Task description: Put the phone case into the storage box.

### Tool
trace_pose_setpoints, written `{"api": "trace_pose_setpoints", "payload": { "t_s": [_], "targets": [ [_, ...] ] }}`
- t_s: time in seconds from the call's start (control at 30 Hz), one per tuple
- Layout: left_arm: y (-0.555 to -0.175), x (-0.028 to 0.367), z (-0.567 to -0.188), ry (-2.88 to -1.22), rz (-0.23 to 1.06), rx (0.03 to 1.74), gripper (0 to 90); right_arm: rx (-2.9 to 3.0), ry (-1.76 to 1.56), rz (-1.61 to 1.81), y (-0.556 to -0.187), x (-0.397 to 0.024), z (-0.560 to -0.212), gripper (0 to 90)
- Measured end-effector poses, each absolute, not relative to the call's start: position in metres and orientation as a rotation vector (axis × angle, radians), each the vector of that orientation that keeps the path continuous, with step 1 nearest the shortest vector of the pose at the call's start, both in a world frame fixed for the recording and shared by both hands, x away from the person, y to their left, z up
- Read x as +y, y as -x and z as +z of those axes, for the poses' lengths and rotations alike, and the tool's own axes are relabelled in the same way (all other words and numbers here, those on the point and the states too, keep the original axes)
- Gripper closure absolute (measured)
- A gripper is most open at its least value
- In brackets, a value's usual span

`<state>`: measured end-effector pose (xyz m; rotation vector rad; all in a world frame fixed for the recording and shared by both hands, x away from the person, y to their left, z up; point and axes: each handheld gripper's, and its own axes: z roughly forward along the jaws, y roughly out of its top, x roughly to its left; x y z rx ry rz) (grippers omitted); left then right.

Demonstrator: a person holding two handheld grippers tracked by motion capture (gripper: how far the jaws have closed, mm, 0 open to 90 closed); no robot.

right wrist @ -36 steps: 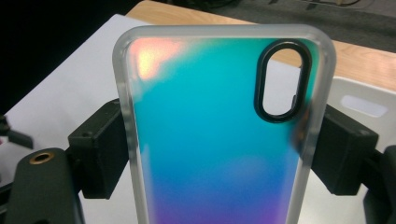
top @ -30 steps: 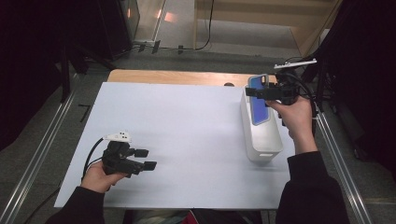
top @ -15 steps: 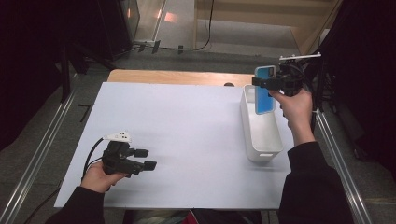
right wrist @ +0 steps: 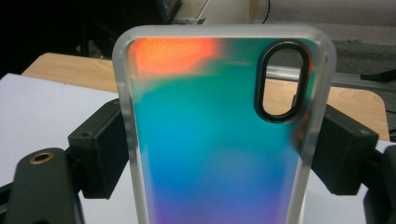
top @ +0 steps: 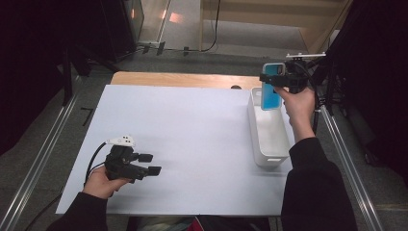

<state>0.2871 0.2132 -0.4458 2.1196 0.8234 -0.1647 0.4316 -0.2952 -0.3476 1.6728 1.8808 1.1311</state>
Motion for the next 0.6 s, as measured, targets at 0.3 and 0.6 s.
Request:
{"api": "trace_pose_setpoints", "payload": {
  "t_s": [0.3, 0.6],
  "targets": [
    [-0.287, 0.213, -0.446, -2.122, -0.165, 0.823, 30.0, 1.835, -1.671, 1.078, -0.445, -0.292, -0.357, 15.4],
    [-0.287, 0.214, -0.446, -2.117, -0.167, 0.822, 30.0, 1.788, -1.692, 1.033, -0.454, -0.289, -0.367, 15.3]
  ]
}}
